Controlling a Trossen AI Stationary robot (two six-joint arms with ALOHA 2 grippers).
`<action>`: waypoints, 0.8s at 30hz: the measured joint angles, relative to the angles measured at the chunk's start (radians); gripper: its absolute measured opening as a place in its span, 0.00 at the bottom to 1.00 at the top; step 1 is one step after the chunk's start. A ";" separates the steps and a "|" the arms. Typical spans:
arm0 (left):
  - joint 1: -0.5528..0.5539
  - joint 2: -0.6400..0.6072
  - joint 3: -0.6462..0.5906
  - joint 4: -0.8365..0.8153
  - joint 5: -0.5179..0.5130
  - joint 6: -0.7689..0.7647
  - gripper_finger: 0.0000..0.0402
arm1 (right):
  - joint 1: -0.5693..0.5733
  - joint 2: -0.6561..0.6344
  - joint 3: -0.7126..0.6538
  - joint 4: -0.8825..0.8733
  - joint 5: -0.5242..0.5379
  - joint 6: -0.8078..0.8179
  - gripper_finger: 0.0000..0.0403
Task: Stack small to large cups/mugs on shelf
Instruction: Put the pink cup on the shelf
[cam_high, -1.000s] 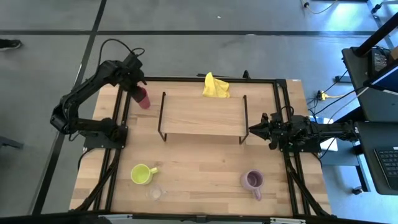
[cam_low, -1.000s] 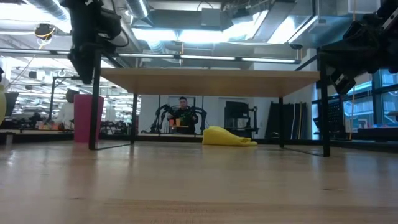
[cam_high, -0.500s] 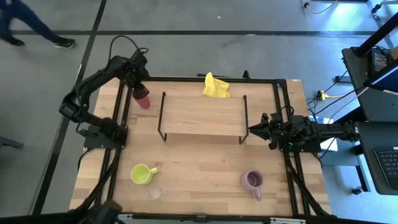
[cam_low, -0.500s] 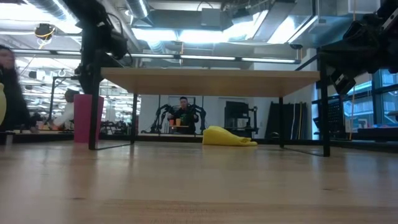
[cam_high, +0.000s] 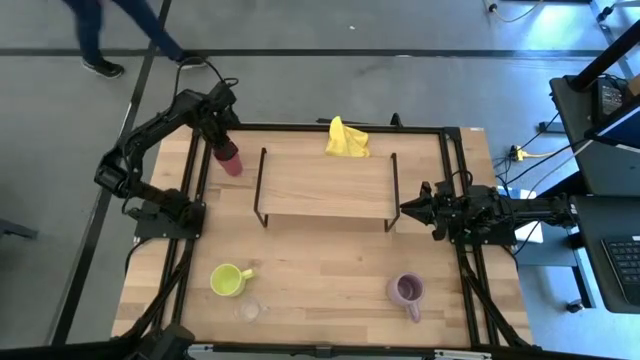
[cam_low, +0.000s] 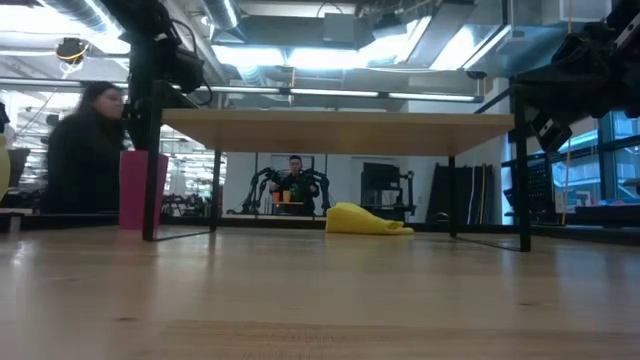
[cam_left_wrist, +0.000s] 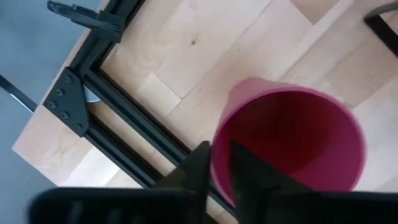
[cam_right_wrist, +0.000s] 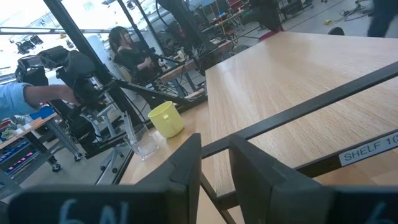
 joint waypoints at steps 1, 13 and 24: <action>0.000 -0.001 0.000 -0.004 0.001 0.005 0.05 | 0.000 0.000 0.000 0.000 0.000 0.000 0.21; -0.001 -0.010 0.028 -0.069 0.027 0.003 0.00 | 0.000 0.000 0.000 0.000 0.000 0.000 0.21; 0.000 -0.010 0.031 -0.050 0.020 -0.012 0.00 | 0.000 0.000 0.000 0.000 0.000 0.000 0.21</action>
